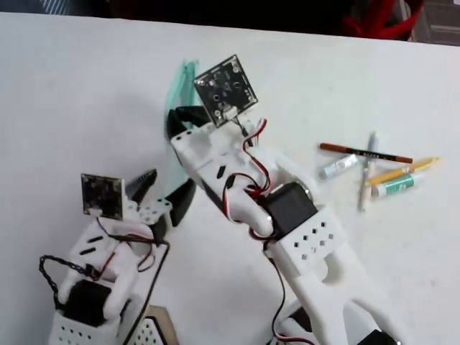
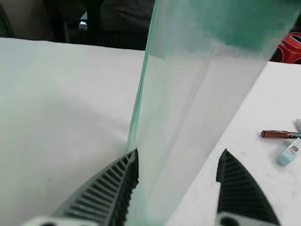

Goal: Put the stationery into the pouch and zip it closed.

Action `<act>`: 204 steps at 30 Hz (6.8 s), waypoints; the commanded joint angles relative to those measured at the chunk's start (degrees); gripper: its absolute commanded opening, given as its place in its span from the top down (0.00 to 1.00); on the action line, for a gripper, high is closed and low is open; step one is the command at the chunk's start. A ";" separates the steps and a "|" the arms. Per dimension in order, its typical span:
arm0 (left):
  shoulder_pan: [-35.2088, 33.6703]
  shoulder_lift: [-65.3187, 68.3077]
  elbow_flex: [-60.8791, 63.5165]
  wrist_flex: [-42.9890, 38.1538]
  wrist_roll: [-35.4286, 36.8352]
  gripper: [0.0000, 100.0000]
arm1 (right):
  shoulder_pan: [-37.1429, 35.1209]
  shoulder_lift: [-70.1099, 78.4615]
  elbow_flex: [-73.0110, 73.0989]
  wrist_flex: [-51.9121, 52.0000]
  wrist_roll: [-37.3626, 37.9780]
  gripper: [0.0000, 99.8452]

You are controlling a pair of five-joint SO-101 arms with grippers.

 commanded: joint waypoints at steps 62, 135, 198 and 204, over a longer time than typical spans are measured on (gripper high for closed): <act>-0.40 -0.40 13.36 -25.76 -16.79 0.91 | -8.57 -4.26 0.26 13.14 0.88 0.98; 25.36 36.79 -18.02 -38.24 -15.38 0.97 | 67.74 36.53 -2.99 -2.95 8.00 0.88; 20.88 36.53 -1.14 -41.05 -15.65 0.96 | 63.25 72.66 -56.62 20.00 -18.73 0.82; 20.88 36.62 -1.14 -41.05 -15.65 0.96 | 60.53 73.10 -63.74 17.27 -19.16 0.82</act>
